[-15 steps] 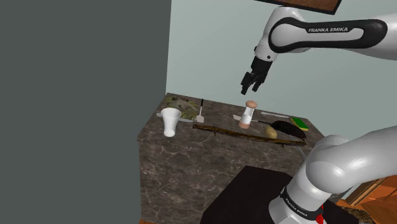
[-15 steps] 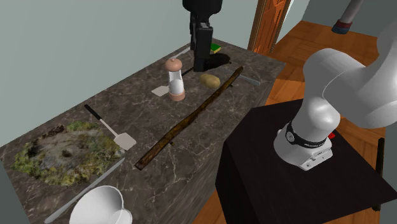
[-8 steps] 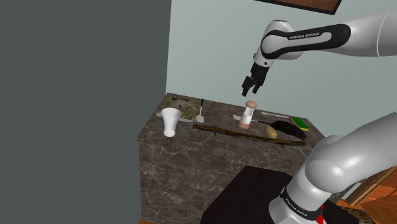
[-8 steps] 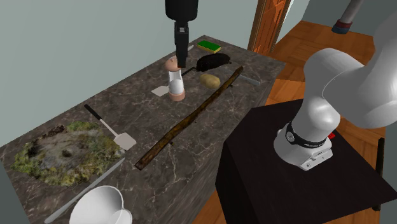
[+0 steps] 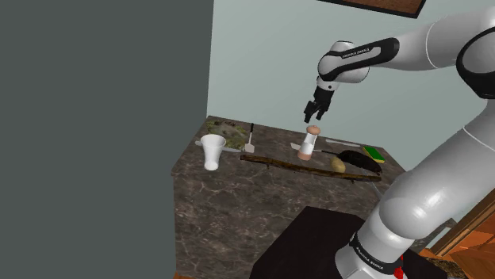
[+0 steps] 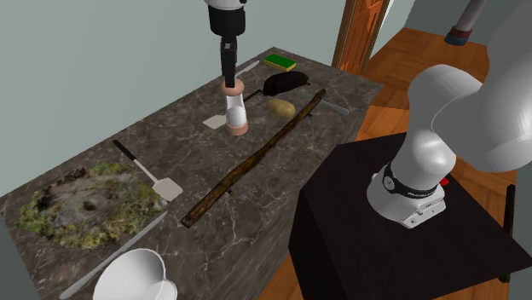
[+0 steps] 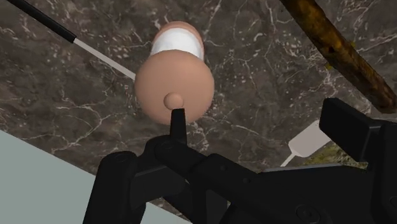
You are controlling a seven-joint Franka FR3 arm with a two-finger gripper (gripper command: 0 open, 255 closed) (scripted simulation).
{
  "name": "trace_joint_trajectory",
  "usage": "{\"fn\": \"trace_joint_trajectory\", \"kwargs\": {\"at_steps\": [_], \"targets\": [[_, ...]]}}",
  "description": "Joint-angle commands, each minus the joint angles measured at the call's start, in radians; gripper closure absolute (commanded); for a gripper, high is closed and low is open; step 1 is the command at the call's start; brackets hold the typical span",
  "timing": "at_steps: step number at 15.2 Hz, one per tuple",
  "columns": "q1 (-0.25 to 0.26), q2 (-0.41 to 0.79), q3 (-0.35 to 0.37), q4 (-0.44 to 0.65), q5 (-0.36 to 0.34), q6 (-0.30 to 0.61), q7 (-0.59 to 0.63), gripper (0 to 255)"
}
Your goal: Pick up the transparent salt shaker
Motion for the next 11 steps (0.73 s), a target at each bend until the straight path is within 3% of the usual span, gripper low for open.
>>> {"fn": "trace_joint_trajectory", "kwargs": {"at_steps": [1,4,11], "targets": [[-0.004,0.087,-0.036,0.058,0.037,0.018,-0.056,0],[-0.019,0.185,-0.070,0.121,0.089,0.037,-0.124,0],[-0.023,0.227,-0.072,0.065,0.115,0.128,-0.144,0]]}}
